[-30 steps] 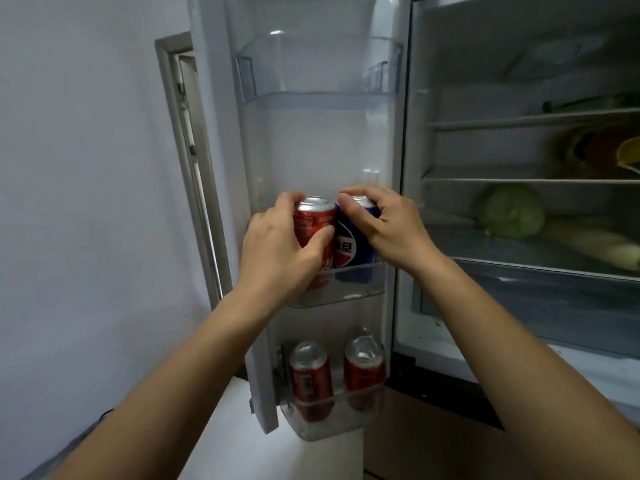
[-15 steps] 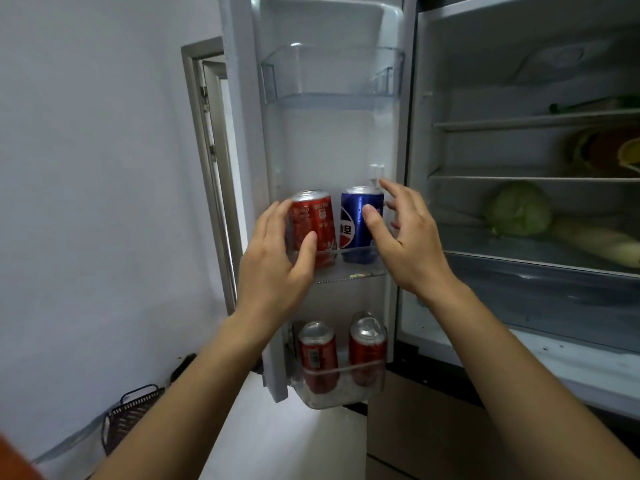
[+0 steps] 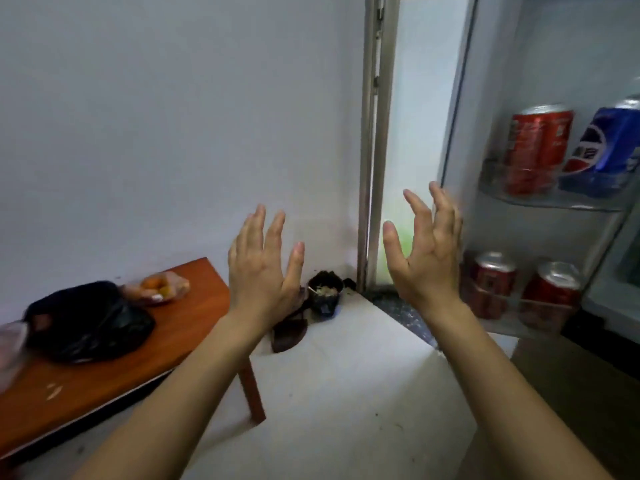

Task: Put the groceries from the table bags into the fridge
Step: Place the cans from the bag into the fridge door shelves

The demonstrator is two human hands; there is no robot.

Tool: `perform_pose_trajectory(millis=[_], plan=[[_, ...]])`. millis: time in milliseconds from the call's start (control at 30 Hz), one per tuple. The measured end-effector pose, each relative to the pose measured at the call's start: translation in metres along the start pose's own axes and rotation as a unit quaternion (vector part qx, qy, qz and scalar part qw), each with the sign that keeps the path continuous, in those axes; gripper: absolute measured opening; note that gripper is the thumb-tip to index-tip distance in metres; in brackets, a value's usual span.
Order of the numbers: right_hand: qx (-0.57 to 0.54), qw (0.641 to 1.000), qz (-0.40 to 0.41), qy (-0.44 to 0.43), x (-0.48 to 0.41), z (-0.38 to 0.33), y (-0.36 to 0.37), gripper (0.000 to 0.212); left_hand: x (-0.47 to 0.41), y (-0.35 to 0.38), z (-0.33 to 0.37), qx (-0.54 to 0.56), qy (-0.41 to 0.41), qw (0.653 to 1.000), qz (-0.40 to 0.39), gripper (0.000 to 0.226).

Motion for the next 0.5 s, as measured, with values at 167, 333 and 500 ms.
perform_pose_trajectory(millis=[167, 333, 500], plan=[[-0.055, 0.995, -0.077, -0.04, 0.043, -0.122, 0.115, 0.052, 0.056, -0.071, -0.153, -0.067, -0.072, 0.995, -0.014, 0.063], [-0.091, 0.975, -0.191, -0.072, 0.11, -0.267, 0.246, 0.055, 0.126, -0.14, -0.329, -0.125, -0.158, 0.978, -0.046, 0.064], [-0.146, 0.934, -0.3, -0.127, 0.18, -0.394, 0.344, 0.06, 0.192, -0.189, -0.47, -0.162, -0.248, 0.951, -0.088, 0.07]])
Point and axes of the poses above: each hand's wrist, its own x-axis away from the middle knuckle, its own y-axis out of the palm, z = x × y, the point moved 6 cm from there along -x, towards the middle knuckle, and after that the axes turned 3 degrees about -z, right-handed, at the moved point
